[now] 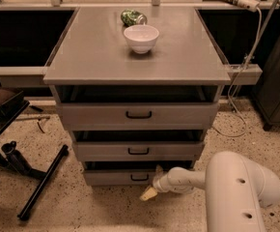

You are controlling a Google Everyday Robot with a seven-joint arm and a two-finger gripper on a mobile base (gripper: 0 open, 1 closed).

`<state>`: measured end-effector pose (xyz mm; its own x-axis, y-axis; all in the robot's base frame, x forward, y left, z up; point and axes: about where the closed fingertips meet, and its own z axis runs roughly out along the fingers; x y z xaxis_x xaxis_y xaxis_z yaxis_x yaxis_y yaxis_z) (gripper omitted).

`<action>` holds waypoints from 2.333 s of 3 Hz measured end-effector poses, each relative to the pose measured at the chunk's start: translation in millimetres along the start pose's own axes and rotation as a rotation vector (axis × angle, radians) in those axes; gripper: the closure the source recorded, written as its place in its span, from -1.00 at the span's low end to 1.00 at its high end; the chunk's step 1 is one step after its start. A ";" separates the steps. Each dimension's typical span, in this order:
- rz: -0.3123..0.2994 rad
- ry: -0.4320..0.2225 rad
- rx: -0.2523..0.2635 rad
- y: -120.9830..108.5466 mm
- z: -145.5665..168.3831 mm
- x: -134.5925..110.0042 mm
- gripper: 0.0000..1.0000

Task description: Open bottom drawer

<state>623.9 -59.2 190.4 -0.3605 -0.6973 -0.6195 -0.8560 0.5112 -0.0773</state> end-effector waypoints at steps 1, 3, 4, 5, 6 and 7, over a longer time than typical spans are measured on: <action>-0.024 -0.010 -0.005 4.9 6.0 -7.4 -1.00; -0.021 0.014 -0.028 9.0 17.9 -5.0 -1.00; -0.008 0.026 -0.045 14.0 17.2 -4.6 -1.00; 0.055 0.084 -0.096 27.6 -4.6 8.0 -1.00; 0.055 0.084 -0.096 27.6 -4.5 7.9 -1.00; 0.000 0.059 -0.067 20.9 4.7 -7.3 -1.00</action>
Offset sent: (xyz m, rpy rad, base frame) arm 0.0004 0.0184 -0.0188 -0.0106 0.0202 0.0501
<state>610.4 -41.0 189.6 -0.3799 -0.7266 -0.5725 -0.8781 0.4779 -0.0238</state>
